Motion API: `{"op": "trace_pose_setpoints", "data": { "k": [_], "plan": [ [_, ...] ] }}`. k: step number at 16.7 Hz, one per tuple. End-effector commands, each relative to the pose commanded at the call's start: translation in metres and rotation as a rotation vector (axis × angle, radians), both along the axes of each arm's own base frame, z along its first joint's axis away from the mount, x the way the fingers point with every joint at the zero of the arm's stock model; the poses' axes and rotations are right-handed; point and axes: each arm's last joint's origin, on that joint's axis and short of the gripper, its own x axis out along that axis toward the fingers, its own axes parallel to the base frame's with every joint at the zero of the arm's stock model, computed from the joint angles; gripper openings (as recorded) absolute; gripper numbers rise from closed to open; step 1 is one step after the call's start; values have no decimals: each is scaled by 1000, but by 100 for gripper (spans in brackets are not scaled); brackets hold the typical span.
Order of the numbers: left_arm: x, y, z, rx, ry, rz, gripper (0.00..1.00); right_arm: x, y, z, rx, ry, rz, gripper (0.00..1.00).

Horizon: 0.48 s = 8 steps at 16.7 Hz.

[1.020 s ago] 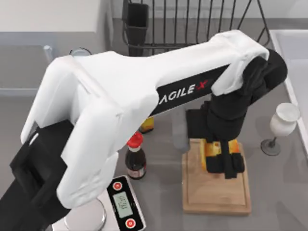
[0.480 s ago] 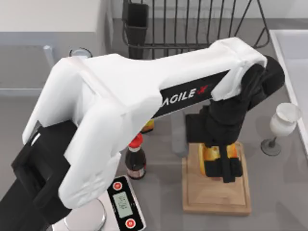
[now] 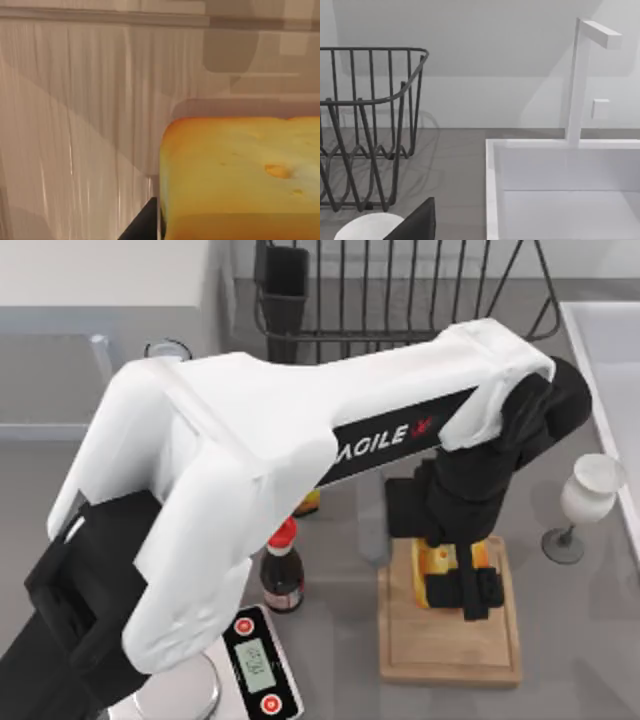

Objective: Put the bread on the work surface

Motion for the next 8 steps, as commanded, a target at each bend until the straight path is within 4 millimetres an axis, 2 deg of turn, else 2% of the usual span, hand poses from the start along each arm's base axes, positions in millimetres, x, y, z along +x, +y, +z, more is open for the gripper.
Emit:
{"op": "trace_pose_setpoints", "data": {
  "k": [2, 8],
  "plan": [
    [0, 0, 0, 0, 0, 0, 98, 0, 0, 0, 0, 0, 0, 100],
    [0, 0, 0, 0, 0, 0, 100, 0, 0, 0, 0, 0, 0, 100]
  ]
}}
